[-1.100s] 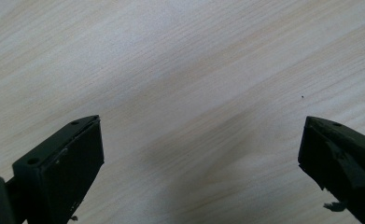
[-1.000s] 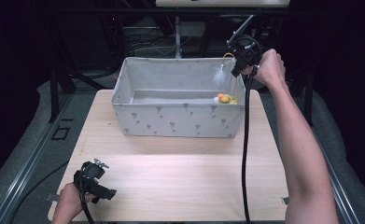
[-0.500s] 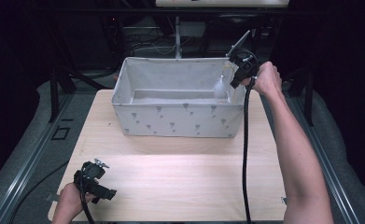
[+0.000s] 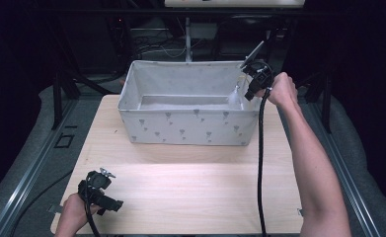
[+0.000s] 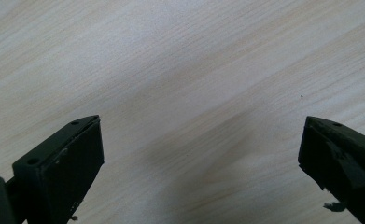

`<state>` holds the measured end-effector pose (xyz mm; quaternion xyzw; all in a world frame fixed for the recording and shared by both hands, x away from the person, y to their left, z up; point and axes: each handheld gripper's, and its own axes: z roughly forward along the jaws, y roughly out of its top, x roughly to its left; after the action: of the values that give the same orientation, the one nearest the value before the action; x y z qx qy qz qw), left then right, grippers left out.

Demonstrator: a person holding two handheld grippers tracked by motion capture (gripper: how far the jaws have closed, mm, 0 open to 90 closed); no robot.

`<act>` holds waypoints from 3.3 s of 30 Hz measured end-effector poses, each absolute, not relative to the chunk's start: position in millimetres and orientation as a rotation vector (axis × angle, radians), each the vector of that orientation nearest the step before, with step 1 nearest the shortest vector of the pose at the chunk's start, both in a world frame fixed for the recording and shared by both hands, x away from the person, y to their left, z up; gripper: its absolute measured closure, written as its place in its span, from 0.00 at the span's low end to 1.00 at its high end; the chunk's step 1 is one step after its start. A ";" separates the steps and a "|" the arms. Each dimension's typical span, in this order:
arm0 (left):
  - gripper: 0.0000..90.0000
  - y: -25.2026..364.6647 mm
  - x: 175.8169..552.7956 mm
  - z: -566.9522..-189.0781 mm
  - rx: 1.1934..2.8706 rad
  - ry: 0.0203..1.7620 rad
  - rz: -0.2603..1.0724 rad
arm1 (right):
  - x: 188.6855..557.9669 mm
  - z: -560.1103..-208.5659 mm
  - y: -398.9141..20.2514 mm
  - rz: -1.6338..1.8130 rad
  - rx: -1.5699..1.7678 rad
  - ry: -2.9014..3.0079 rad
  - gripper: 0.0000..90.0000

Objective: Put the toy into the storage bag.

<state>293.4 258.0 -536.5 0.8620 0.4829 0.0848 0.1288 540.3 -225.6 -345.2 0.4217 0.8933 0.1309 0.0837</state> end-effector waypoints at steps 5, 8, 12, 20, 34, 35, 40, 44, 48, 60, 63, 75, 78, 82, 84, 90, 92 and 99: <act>0.00 257.7 293.4 -537.1 2.508 1.403 0.244 | 541.3 -350.2 -226.8 0.379 1.271 2.673 0.98; 0.00 257.4 292.8 -536.5 2.506 1.404 0.247 | 541.2 -353.1 -226.6 0.373 1.277 2.671 0.98; 0.00 257.6 292.8 -536.7 2.509 1.403 0.245 | 541.3 -358.2 -226.6 0.363 1.284 2.674 0.98; 0.00 257.3 292.9 -536.9 2.511 1.401 0.246 | 544.6 -367.7 -228.1 0.349 1.315 2.682 0.98; 0.00 256.2 292.6 -536.2 2.507 1.398 0.250 | 546.7 -379.9 -227.2 0.331 1.338 2.689 0.98; 0.00 256.2 292.6 -536.2 2.506 1.399 0.250 | 546.5 -380.4 -227.8 0.344 1.345 2.687 0.98; 0.00 256.1 293.0 -536.2 2.508 1.398 0.249 | 546.2 -379.9 -230.7 0.362 1.350 2.681 0.95; 0.00 256.3 293.1 -536.3 2.508 1.399 0.248 | 545.2 -373.9 -232.2 0.371 1.348 2.683 0.92; 0.00 255.9 293.2 -536.1 2.514 1.392 0.248 | 542.6 -366.4 -233.1 0.392 1.341 2.667 0.86; 0.00 255.7 293.6 -536.4 2.511 1.393 0.248 | 529.6 -337.1 -237.6 0.487 1.331 2.613 0.51; 0.00 256.0 293.7 -536.5 2.510 1.396 0.248 | 523.5 -327.0 -239.9 0.514 1.333 2.592 0.38; 0.00 255.4 292.8 -535.8 2.511 1.392 0.256 | 484.7 -299.8 -240.2 0.581 1.255 2.564 0.16; 0.00 254.7 292.2 -536.2 2.508 1.394 0.258 | 472.2 -295.0 -235.9 0.583 1.213 2.568 0.13; 0.00 254.6 292.0 -536.1 2.510 1.390 0.255 | 453.9 -291.4 -230.2 0.601 1.161 2.569 0.09; 0.00 255.0 292.0 -536.0 2.511 1.391 0.254 | 445.0 -291.5 -227.8 0.616 1.138 2.567 0.08; 0.00 255.4 292.5 -536.1 2.511 1.390 0.253 | 418.7 -297.7 -220.7 0.625 1.064 2.573 0.06; 0.00 254.9 292.3 -536.2 2.510 1.387 0.256 | 410.9 -301.9 -218.6 0.623 1.048 2.579 0.05; 0.00 255.5 292.3 -535.9 2.508 1.387 0.256 | 383.4 -322.0 -215.1 0.640 1.005 2.595 0.05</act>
<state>292.3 255.5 -535.9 0.8640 0.4778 0.0882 0.1320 383.4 -215.1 -322.0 0.3483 0.8996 0.2218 0.1425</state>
